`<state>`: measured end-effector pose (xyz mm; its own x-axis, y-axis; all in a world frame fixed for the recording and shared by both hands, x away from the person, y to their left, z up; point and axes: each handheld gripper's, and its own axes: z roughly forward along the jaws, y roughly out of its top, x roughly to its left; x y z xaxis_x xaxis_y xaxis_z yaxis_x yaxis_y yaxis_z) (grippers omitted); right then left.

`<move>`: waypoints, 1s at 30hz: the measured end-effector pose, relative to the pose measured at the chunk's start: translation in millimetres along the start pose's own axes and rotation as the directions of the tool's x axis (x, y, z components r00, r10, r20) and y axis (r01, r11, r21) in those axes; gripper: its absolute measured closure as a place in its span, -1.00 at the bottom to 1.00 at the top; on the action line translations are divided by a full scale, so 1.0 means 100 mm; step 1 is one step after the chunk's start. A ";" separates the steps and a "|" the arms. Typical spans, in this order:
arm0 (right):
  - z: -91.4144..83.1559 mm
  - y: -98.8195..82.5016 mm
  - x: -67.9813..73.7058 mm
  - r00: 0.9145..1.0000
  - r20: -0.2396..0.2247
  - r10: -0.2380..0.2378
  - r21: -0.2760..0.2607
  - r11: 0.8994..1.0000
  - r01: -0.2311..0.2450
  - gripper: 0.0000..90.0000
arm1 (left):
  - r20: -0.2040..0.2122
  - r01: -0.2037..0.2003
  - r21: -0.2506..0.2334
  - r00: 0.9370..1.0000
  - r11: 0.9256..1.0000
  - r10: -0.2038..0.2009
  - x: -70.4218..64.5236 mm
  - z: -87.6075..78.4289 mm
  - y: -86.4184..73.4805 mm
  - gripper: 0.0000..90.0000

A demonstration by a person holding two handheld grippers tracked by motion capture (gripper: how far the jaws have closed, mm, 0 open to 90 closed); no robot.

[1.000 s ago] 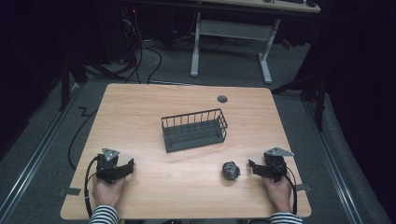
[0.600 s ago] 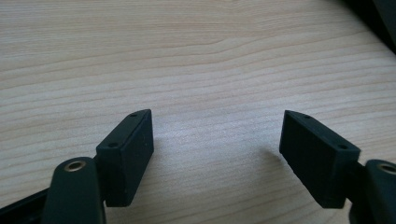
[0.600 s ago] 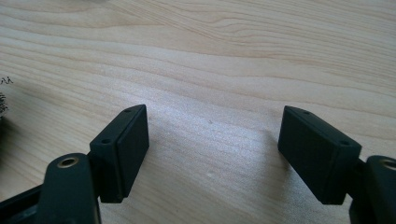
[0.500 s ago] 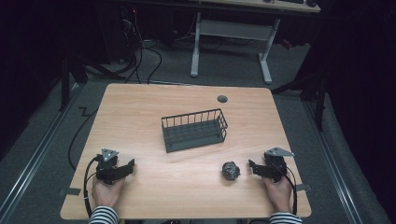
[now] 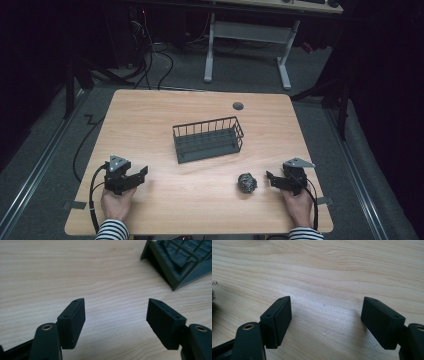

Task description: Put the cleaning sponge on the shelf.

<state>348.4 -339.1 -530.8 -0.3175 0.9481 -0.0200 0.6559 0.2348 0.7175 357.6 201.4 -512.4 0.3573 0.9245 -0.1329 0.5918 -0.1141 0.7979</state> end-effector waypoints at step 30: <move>0.00 0.00 0.00 1.000 0.004 0.007 -0.001 1.000 -0.007 -0.43 | 0.154 -0.076 0.017 0.985 0.997 0.073 -0.48 0.05 0.62 -0.16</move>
<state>348.0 -339.2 -530.7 -0.3102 0.9505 -0.0179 0.6574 0.2281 0.7182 381.2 148.2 -459.5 0.5067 0.8465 -0.1633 0.5748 -0.1905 0.7958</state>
